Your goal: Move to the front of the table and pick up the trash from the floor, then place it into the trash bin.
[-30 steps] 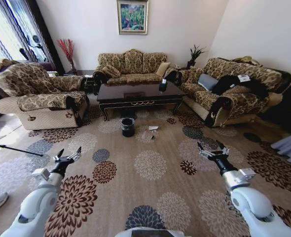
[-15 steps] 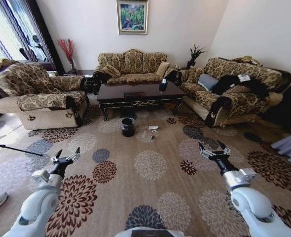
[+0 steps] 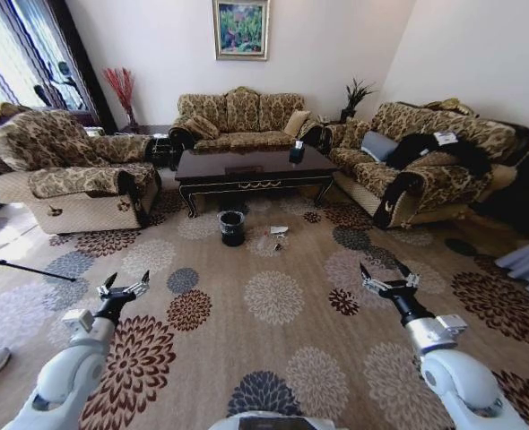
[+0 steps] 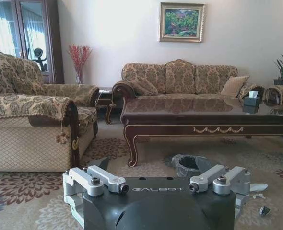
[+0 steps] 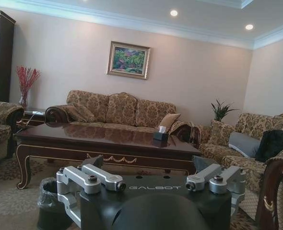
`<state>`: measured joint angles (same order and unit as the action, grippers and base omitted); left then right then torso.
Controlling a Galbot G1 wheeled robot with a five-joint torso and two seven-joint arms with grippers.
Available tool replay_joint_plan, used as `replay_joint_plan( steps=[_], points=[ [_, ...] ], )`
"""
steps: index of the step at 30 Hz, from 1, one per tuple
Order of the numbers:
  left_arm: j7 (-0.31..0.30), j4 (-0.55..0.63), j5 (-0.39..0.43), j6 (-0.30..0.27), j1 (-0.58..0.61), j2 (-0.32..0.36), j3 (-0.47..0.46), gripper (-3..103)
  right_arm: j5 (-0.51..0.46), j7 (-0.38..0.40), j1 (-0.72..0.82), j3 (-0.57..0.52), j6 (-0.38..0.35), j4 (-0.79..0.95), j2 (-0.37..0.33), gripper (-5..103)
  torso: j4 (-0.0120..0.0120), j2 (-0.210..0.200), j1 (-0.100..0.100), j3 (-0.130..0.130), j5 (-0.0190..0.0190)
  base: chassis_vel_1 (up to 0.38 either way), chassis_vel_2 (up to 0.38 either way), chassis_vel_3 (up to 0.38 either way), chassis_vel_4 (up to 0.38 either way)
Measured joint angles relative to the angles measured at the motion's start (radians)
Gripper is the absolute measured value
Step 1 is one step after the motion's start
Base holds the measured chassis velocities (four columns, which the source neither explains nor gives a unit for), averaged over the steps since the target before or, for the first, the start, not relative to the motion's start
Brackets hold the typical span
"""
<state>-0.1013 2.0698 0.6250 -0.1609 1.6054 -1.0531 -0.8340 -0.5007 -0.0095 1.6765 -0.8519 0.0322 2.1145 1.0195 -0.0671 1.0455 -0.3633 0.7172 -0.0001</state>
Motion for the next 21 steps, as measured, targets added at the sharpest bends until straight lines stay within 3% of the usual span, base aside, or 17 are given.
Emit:
replay_joint_plan(
  steps=[21],
  points=[
    [-0.021,0.004,0.013,-0.031,-0.017,-0.009,-0.014,100,0.029,0.002,-0.011,0.011,0.019,-0.032,0.053,100,0.0,-0.111,0.049,-0.062,0.0001,0.0,0.0,0.0,0.0]
  ],
)
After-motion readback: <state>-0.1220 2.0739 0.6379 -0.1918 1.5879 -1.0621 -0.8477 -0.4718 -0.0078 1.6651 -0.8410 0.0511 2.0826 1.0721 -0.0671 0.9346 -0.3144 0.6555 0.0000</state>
